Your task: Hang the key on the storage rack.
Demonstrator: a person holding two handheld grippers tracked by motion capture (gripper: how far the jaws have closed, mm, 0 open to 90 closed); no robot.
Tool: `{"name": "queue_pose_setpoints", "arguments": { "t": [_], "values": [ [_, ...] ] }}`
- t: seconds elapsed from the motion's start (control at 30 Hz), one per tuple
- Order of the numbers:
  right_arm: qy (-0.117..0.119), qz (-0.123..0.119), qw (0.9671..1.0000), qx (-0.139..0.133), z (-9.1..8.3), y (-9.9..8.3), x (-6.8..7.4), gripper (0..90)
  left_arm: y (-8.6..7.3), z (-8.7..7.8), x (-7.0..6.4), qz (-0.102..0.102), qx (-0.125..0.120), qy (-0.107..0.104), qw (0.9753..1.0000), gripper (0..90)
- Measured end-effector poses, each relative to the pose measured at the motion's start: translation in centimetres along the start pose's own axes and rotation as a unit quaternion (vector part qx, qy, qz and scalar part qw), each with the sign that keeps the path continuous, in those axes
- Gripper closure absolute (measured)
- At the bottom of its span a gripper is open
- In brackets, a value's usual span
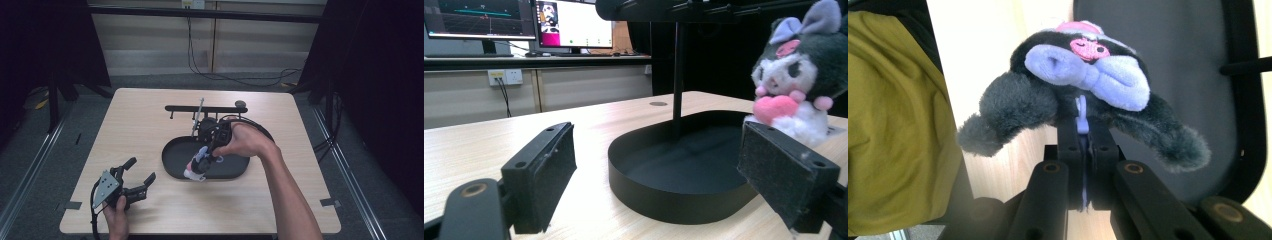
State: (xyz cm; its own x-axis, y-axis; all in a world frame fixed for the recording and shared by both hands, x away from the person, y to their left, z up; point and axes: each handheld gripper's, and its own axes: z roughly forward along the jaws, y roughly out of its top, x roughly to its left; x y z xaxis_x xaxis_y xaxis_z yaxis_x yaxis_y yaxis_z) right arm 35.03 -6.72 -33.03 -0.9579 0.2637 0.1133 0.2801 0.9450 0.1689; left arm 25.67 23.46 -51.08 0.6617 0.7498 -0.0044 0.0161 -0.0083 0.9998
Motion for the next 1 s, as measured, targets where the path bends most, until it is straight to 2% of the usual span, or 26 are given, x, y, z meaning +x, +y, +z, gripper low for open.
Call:
{"name": "queue_pose_setpoints", "arguments": {
  "t": [0.13, 0.27, 0.4, 0.6, 0.83, 1.0],
  "values": [
    [-0.004, -0.006, 0.9999, 0.011, -0.2, 0.6, -0.4, 87.4, 0.0, 0.0, 0.0, 0.000, 0.000, 0.000, 1.0000, 15.2],
    [-0.001, -0.006, 0.9999, 0.012, -0.1, 1.2, -0.8, 87.4, 0.0, 0.0, 0.0, 0.000, 0.000, 0.000, 1.0000, 15.2],
    [0.004, -0.006, 0.9997, 0.024, 0.1, 1.8, -1.4, 87.4, 0.0, 0.0, 0.0, 0.000, 0.000, 0.000, 1.0000, 15.2],
    [0.000, -0.006, 0.9995, 0.032, -0.5, 2.5, -1.9, 87.4, 0.0, 0.0, 0.0, 0.000, 0.000, 0.000, 1.0000, 15.2],
    [0.001, -0.006, 0.9998, 0.016, -1.6, 2.8, -2.6, 87.4, 0.0, 0.0, 0.0, -0.001, -0.001, 0.000, 1.0000, 15.2],
    [-0.003, -0.003, 0.9999, 0.016, -2.2, 3.0, -3.1, 87.4, 0.0, 0.0, 0.0, -0.001, -0.002, 0.000, 1.0000, 15.2]
  ]
}}
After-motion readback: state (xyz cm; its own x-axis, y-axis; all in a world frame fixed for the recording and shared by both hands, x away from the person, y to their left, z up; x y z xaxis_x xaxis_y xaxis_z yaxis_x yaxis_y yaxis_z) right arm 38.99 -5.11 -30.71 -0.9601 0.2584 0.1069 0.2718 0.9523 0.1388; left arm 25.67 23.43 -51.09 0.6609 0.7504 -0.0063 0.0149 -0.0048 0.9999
